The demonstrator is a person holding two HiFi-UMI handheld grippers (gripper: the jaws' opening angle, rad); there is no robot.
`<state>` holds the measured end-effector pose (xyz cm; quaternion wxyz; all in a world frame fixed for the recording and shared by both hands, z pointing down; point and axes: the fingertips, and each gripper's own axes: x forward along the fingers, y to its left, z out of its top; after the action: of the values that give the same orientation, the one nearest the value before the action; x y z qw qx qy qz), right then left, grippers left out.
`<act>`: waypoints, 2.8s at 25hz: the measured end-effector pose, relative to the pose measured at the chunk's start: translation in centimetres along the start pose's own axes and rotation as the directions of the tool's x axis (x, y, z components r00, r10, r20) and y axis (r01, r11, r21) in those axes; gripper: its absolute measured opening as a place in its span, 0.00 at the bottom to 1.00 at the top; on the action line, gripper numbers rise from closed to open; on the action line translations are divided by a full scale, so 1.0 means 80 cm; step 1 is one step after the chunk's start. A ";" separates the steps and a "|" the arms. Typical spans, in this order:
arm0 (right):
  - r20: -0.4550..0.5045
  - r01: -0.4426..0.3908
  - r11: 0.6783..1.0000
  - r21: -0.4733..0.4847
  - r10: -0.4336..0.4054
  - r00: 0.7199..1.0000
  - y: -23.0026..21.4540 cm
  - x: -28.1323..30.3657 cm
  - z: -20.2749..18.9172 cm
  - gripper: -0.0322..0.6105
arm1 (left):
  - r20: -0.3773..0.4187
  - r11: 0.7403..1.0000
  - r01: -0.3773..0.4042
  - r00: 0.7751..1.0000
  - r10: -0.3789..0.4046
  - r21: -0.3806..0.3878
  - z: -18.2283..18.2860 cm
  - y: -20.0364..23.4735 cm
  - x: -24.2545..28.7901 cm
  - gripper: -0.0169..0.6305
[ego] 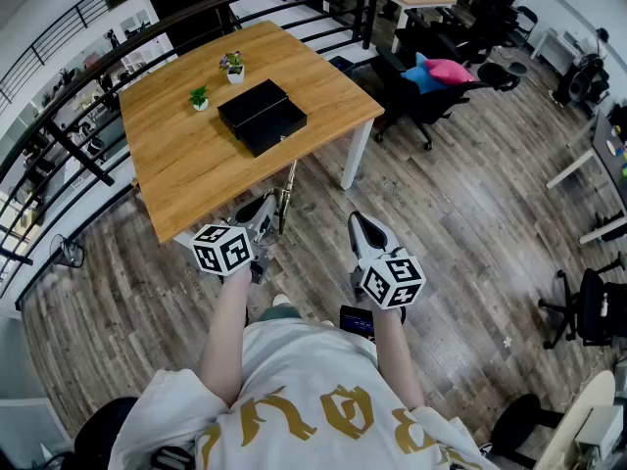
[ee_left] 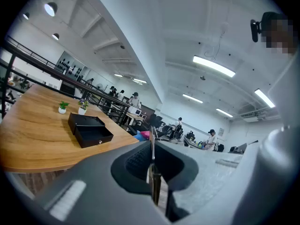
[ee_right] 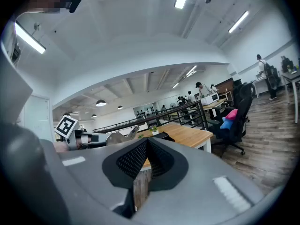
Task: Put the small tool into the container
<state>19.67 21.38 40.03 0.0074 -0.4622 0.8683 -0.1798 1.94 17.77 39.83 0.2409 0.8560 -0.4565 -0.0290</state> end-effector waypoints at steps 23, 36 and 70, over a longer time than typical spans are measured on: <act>-0.085 0.042 0.987 -0.155 -0.056 0.995 -0.002 0.001 -0.022 0.09 | 0.040 0.996 0.045 0.998 -0.042 -0.082 -0.012 -0.007 -0.004 0.05; -0.143 0.016 0.989 -0.144 -0.037 0.989 -0.004 0.066 -0.036 0.09 | 0.027 0.991 0.014 1.000 -0.011 -0.130 -0.006 0.054 0.011 0.05; -0.161 0.207 0.964 -0.165 -0.233 0.959 -0.108 0.469 0.032 0.09 | -0.290 0.993 0.102 0.954 -0.079 0.063 0.114 0.389 0.298 0.05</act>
<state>5.54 -14.02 46.18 -0.1249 -0.5374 0.8193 -0.1561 -10.52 -19.25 49.52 0.2697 0.8798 -0.3778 0.1024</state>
